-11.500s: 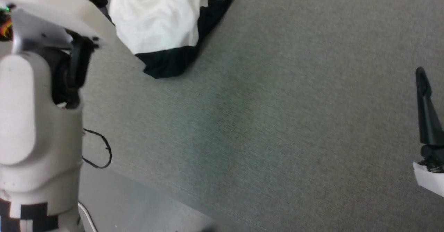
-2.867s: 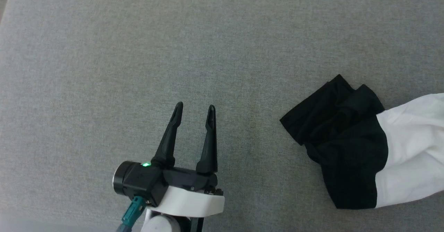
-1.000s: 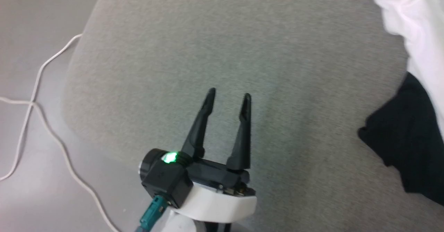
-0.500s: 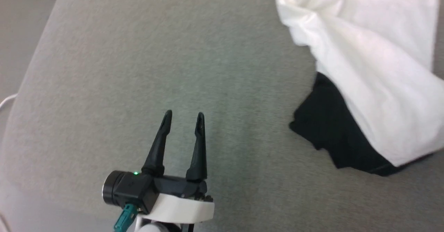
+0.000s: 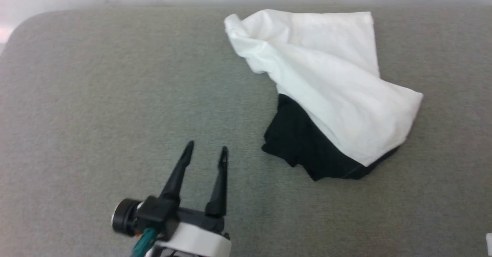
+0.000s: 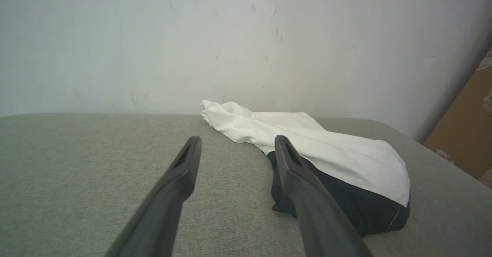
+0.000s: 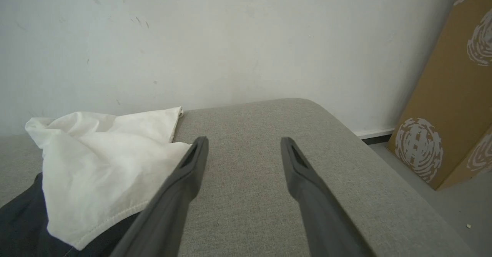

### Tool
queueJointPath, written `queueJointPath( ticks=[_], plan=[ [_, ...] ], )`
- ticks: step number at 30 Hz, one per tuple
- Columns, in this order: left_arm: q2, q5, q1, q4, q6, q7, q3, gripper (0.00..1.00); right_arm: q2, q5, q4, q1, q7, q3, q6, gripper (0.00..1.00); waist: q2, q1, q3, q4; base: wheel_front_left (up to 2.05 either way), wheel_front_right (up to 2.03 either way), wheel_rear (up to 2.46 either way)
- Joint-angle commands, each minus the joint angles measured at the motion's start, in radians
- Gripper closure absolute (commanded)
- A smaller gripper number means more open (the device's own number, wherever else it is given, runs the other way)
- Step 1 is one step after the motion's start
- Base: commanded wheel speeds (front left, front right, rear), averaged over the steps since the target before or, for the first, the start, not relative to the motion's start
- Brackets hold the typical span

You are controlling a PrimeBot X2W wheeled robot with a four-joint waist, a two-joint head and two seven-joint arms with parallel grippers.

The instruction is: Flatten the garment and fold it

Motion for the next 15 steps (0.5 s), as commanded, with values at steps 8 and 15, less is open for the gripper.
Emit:
queueJointPath(
  ticks=[8, 15],
  plan=[
    [0.011, 0.065, -0.29, 0.125, -0.143, 0.296, -0.145, 0.0, 0.006, -0.016, 0.024, -0.05, -0.045, 0.012, -0.001, 0.0, 0.0, 0.0002, 0.018, -0.094, 0.0, 0.0, 0.0],
    [-0.042, 0.073, -0.456, 0.314, -0.187, 0.528, -0.211, 0.0, 0.007, -0.006, 0.053, -0.082, -0.05, 0.042, -0.001, 0.0, 0.0, 0.0002, 0.071, -0.115, 0.0, 0.0, 0.0]
  ],
)
